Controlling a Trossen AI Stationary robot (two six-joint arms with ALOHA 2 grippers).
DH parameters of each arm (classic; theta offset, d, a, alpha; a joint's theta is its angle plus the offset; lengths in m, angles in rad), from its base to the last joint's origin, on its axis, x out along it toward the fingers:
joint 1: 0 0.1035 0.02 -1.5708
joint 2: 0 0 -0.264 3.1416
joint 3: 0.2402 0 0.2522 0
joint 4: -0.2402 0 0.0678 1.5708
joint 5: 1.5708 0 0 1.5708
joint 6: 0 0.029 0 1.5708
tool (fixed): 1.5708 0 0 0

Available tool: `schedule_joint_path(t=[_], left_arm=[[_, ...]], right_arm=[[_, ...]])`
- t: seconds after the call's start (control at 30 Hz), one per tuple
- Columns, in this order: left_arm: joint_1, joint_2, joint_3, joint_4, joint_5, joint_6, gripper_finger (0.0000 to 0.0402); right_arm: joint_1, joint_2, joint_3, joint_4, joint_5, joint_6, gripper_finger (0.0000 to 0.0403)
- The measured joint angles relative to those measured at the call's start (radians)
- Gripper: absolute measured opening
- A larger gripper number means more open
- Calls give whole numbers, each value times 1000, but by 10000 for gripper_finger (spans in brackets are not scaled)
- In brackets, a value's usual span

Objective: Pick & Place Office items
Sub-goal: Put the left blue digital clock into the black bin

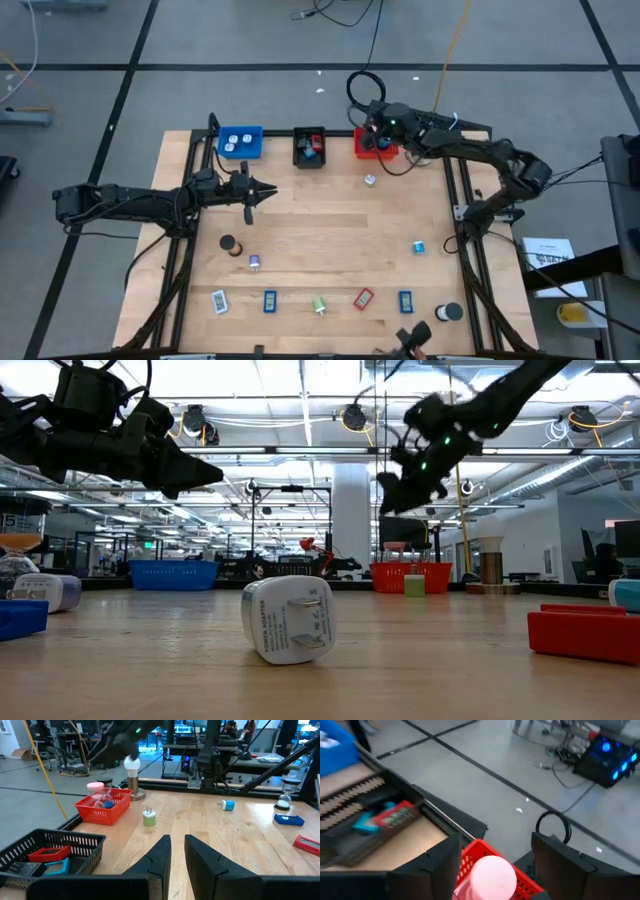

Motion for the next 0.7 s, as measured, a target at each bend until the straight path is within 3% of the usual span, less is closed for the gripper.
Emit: schedule_joint_path(t=[0.17,0.47,0.7], left_arm=[[0,0,0,0,0,0,63],[0,0,0,0,0,0,63],[0,0,0,1,0,2,63]], right_arm=[[86,-156,-24,-164,-16,-16,159],[269,-365,-326,16,-16,66,12],[342,-404,-479,198,-15,69,19]])
